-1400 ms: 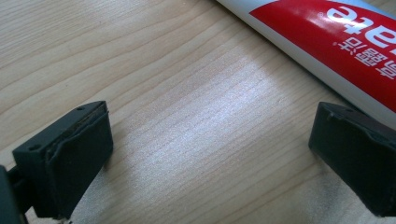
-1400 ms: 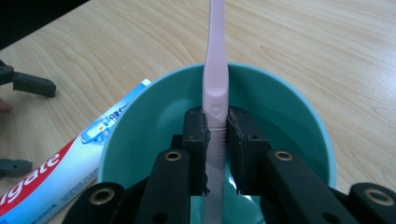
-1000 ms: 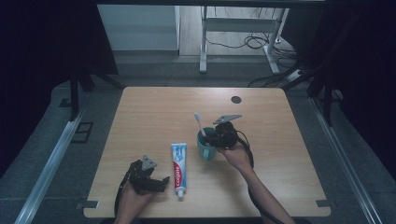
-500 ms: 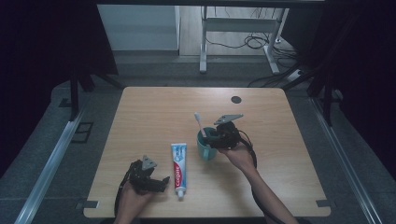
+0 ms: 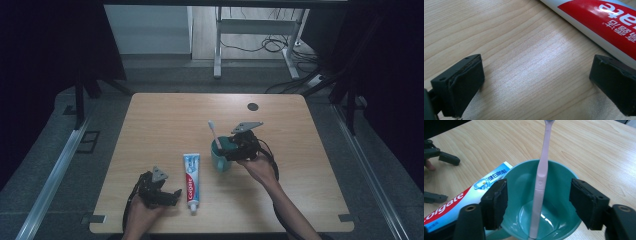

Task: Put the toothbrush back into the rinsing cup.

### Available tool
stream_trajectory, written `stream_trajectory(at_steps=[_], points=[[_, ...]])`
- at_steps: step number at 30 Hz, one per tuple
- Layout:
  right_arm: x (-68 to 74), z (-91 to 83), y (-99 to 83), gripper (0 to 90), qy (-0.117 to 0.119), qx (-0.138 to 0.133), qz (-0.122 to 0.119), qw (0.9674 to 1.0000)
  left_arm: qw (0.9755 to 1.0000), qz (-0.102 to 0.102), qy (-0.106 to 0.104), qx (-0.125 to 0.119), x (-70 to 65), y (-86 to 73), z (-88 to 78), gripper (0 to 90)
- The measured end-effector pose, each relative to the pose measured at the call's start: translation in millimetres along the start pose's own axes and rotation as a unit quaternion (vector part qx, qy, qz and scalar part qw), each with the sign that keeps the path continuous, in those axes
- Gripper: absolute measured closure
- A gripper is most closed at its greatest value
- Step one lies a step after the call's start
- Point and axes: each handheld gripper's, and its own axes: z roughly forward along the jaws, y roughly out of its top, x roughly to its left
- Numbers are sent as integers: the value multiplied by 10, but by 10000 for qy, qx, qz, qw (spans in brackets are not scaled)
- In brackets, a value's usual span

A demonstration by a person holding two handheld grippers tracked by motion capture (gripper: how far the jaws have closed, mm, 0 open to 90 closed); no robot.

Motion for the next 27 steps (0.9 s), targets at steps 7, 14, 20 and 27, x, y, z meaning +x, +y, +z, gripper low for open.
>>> stream_trajectory(at_steps=[7, 14, 20, 27], points=[[38, -51, -12, 220, -82, -26, -112, 9999, 10000, 2, -1, -3, 1, 0, 0, 0], [52, -140, -31, 135, -228, -60, -259, 9994, 10000, 14, -1, -1, 3, 1, 0, 0], [57, -231, -61, 61, -302, -135, -410, 9986, 10000, 0, -1, -1, 0, 0, 0, 0], [64, -296, -102, 0, -332, -276, -384, 9983, 10000, 14, -2, -1, 3, 1, 0, 0]])
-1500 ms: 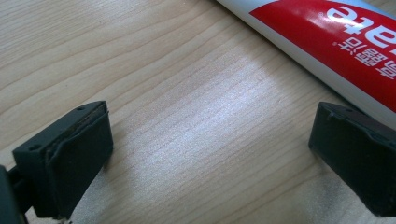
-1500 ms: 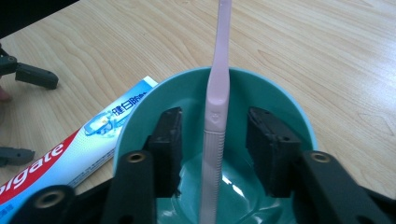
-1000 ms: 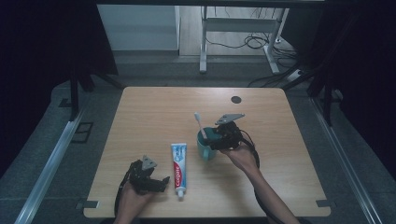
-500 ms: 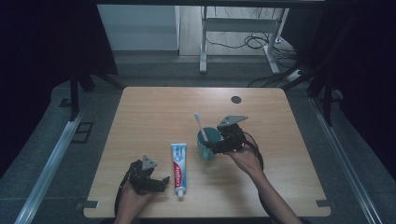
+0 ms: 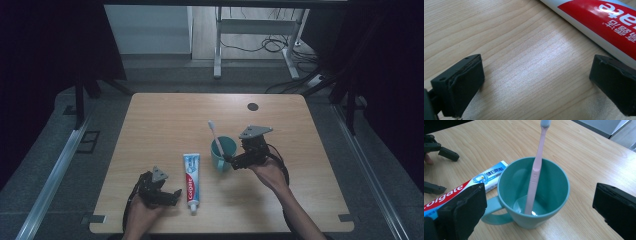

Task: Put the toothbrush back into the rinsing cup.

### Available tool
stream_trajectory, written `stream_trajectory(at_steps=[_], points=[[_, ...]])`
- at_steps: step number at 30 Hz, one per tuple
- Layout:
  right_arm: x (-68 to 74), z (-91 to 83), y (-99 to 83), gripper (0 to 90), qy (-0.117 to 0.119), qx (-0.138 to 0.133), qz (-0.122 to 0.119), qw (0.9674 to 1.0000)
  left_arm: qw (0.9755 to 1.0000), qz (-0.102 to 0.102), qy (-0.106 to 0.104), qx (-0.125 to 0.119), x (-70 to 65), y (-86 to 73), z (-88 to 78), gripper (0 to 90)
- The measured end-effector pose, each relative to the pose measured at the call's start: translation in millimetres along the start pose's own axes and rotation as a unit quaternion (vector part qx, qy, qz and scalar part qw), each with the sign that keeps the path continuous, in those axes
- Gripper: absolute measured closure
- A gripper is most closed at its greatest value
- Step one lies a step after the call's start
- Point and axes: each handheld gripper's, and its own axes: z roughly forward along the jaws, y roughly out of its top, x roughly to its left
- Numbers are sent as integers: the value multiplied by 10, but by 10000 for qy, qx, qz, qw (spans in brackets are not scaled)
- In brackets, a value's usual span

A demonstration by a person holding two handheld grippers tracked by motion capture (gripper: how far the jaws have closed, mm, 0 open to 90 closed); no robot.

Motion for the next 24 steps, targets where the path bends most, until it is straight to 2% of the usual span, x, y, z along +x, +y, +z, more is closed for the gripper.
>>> stream_trajectory(at_steps=[12, 21, 24], points=[[-81, -149, -168, 0, -21, -7, 235, 9997, 10000, 11, 2, 2, 2, 0, 0, 0], [-99, -238, -274, 0, -109, 107, 190, 9997, 10000, -16, 4, -29, -2, -1, 4, 0], [-106, -275, -318, 0, -124, 123, 264, 9995, 10000, -34, 5, -28, -5, -2, 4, 0]])
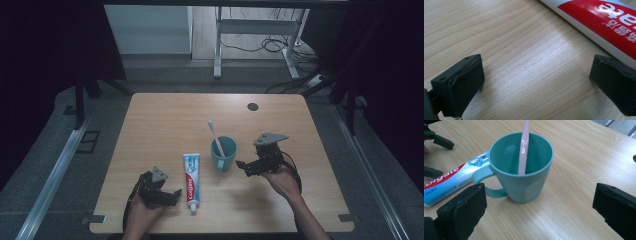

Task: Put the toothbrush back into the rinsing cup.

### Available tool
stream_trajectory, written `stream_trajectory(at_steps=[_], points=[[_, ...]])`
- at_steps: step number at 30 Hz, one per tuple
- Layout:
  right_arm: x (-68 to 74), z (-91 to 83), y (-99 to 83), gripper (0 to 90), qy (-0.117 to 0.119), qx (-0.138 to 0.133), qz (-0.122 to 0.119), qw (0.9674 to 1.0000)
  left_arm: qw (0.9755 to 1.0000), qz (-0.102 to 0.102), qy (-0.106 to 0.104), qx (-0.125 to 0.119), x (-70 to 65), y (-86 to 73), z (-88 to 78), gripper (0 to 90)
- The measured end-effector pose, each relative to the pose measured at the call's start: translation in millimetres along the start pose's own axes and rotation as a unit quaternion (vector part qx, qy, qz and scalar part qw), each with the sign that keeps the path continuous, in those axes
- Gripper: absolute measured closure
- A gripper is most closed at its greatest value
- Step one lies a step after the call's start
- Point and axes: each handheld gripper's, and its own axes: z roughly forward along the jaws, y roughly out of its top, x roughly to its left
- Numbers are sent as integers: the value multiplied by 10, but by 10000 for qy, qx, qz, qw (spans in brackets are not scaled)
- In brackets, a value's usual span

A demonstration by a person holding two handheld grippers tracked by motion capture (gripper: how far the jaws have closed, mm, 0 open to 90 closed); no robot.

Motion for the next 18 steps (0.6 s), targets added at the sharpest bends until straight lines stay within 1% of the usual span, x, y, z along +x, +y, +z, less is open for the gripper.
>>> stream_trajectory(at_steps=[1, 4, 6, 7, 9, 13, 15, 18], points=[[-12, -24, -31, 0, 9, -6, 85, 10000, 10000, -1, -1, 1, 0, 0, 0, 0], [-22, -44, -63, 0, -5, 13, 140, 9999, 10000, -1, -1, 2, 0, 0, 0, 0], [-31, -73, -108, 0, -85, 43, 186, 9998, 10000, -4, 1, 3, 0, 2, 1, 0], [-31, -73, -108, 0, -85, 43, 186, 9998, 10000, -4, 1, 3, 0, 2, 1, 0], [-43, -105, -155, 0, -119, 50, 269, 9996, 10000, 39, 1, 30, 6, 3, -2, 0], [-55, -135, -206, 0, -151, 58, 352, 9992, 10000, 36, 4, 22, 5, 3, -1, 0], [-63, -160, -262, 0, -186, 75, 417, 9989, 10000, 20, 4, 22, 3, 2, -1, 0], [-70, -179, -301, 0, -182, 90, 465, 9987, 10000, 5, 4, 21, 1, 2, -1, 0]])
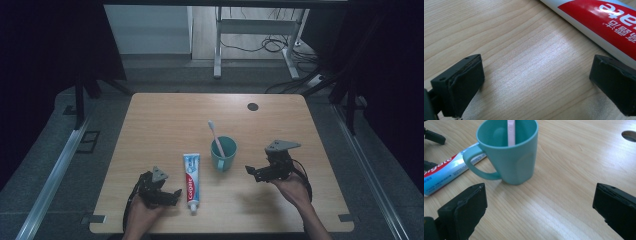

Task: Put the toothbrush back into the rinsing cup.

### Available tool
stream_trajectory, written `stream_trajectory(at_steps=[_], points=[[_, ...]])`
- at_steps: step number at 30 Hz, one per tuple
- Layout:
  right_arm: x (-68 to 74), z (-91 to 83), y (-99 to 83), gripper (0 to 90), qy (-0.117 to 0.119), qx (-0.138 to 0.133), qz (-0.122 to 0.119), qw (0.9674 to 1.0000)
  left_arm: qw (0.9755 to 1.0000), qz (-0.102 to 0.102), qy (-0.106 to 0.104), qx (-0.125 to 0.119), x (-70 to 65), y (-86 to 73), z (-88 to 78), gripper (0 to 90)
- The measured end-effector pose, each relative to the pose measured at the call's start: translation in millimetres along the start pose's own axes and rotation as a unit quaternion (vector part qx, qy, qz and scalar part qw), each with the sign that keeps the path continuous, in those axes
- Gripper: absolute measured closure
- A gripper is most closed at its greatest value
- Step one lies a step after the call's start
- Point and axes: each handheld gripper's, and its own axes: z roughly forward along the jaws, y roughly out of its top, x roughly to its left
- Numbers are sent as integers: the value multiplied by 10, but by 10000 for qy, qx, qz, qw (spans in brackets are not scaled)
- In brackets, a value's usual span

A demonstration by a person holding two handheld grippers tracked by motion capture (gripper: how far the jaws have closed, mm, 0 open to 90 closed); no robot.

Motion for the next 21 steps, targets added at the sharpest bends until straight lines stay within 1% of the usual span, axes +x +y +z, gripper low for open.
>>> stream_trajectory(at_steps=[1, 4, 6, 8, 13, 18, 20, 21], points=[[-12, -17, -36, 0, -23, -1, 48, 10000, 10000, -1, 0, -1, 0, 0, 0, 0], [-22, -34, -70, 0, -48, -4, 74, 10000, 10000, -15, -1, -1, -2, 0, 0, 0], [-29, -53, -102, 0, -65, 19, 73, 10000, 10000, -15, -1, -1, -2, -1, 0, 0], [-28, -78, -149, 0, -129, 64, 50, 9999, 10000, 3, -1, 14, 0, 0, -2, 0], [-27, -95, -220, 0, -197, 121, 64, 9997, 10000, -13, -1, -1, -2, -1, 0, 0], [-42, -103, -331, 0, -269, 166, 54, 9995, 10000, -14, -1, -2, -2, -1, 0, 0], [-59, -102, -404, 0, -298, 221, 15, 9993, 10000, -14, -1, -2, -2, -1, 0, 0], [-59, -102, -404, 0, -298, 221, 15, 9993, 10000, -14, -1, -2, -2, -1, 0, 0]])
